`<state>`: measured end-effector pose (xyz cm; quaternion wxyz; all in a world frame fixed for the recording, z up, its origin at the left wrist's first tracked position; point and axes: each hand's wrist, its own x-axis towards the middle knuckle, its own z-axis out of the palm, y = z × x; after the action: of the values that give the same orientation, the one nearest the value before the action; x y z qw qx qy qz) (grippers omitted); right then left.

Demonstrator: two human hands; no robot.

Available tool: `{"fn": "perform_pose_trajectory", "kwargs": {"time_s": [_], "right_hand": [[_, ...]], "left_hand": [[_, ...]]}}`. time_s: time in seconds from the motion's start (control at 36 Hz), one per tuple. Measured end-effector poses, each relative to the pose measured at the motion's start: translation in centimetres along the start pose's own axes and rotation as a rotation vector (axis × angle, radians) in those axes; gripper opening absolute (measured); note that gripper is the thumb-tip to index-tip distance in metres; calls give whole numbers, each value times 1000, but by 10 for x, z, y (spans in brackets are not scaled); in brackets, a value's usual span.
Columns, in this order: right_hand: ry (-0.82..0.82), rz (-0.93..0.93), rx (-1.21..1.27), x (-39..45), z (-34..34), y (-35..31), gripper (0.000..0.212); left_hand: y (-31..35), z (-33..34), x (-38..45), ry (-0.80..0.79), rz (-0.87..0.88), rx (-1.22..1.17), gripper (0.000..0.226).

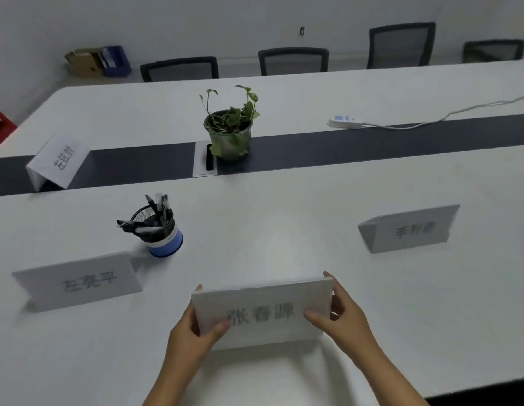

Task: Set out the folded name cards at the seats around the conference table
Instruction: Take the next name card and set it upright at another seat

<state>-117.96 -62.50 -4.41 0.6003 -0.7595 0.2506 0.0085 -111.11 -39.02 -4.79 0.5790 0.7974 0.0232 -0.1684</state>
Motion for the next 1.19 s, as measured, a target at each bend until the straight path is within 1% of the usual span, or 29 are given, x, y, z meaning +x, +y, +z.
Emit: {"fn": "perform_pose_trajectory", "kwargs": {"time_s": [0.11, 0.22, 0.33, 0.39, 0.42, 0.44, 0.47, 0.56, 0.67, 0.75, 0.86, 1.0, 1.06, 1.11, 1.19], "right_hand": [[-40, 18, 45, -52, -15, 21, 78], [-66, 93, 137, -116, -33, 46, 78], [4, 113, 192, -182, -52, 71, 75], [44, 133, 250, -215, -62, 90, 84], [69, 141, 285, -231, -68, 103, 83], [101, 153, 315, -247, -74, 116, 76], [132, 176, 345, -262, -81, 129, 69], [239, 227, 395, -312, -108, 170, 59], [488, 295, 404, -376, -150, 215, 74], [696, 314, 386, -420, -184, 238, 70], [882, 330, 364, -471, -225, 259, 68], [1025, 420, 418, -503, -269, 282, 65], [1061, 449, 449, -505, -290, 293, 64], [1088, 466, 467, -502, -318, 305, 63], [1134, 460, 462, -491, -372, 324, 62]], "left_hand": [[-17, 4, -36, -76, 8, -1, 77], [-36, 10, -83, -172, -30, -9, 79], [-46, 21, -126, -297, -41, 86, 82], [-45, 34, -145, -378, -29, 172, 83], [-43, 43, -155, -402, -21, 216, 84], [-41, 54, -165, -421, -11, 245, 84], [-39, 66, -176, -436, -4, 258, 82], [-40, 113, -210, -554, 36, 315, 79], [-50, 191, -255, -752, 120, 342, 76], [-54, 250, -290, -863, 131, 338, 73], [-49, 320, -331, -1027, 158, 325, 70], [-42, 398, -352, -1197, 180, 377, 73], [-38, 429, -355, -1235, 163, 400, 80], [-35, 465, -355, -1261, 168, 411, 93], [-25, 530, -354, -1251, 174, 392, 97]]}}
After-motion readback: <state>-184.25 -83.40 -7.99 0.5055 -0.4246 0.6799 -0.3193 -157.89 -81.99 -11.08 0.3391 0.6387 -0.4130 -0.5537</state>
